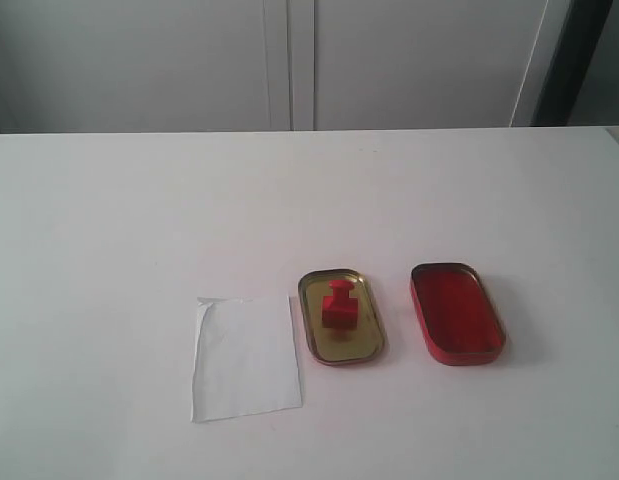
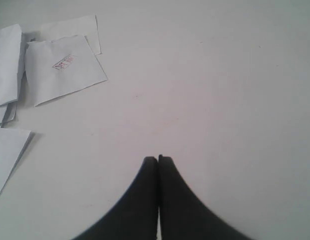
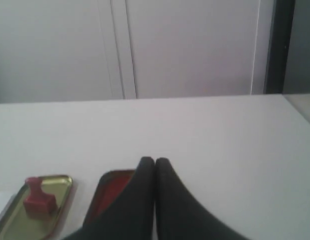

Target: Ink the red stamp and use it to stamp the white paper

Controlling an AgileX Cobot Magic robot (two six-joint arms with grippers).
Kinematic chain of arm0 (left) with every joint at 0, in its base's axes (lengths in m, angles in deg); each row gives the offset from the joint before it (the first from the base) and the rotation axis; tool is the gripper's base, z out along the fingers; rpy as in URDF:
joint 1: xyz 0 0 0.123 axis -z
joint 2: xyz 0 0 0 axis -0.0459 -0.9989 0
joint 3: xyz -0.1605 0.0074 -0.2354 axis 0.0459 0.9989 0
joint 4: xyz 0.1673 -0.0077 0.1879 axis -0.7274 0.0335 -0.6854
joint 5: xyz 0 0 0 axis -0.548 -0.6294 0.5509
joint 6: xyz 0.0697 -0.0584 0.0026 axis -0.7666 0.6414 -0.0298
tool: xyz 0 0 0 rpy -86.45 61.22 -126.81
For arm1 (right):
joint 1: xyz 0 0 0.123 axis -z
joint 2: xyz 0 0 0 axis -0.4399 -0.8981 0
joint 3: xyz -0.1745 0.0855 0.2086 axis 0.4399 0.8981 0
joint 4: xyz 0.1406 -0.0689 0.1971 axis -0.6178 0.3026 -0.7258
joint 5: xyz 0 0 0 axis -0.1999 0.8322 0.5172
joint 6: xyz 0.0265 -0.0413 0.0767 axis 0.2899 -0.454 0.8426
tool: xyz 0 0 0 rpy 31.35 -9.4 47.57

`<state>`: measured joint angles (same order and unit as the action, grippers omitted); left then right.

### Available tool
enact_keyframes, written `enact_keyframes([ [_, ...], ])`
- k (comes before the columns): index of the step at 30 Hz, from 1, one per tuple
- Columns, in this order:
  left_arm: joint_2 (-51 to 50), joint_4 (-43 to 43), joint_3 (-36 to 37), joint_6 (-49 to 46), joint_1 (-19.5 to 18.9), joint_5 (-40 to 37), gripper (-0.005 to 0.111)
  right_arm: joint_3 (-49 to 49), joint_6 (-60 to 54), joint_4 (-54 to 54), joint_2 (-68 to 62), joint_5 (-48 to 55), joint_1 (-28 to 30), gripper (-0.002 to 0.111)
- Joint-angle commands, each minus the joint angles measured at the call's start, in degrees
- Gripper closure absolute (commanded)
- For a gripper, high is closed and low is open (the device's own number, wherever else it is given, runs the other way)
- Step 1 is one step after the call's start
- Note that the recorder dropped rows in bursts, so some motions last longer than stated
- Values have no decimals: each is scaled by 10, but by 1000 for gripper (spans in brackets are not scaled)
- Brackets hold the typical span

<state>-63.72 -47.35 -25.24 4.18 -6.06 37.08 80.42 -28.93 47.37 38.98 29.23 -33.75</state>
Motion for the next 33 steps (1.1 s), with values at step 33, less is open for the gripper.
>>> enact_keyframes([
  [33, 3, 3, 0, 5, 2, 2, 107, -61, -22, -1, 3, -78, 0, 108],
])
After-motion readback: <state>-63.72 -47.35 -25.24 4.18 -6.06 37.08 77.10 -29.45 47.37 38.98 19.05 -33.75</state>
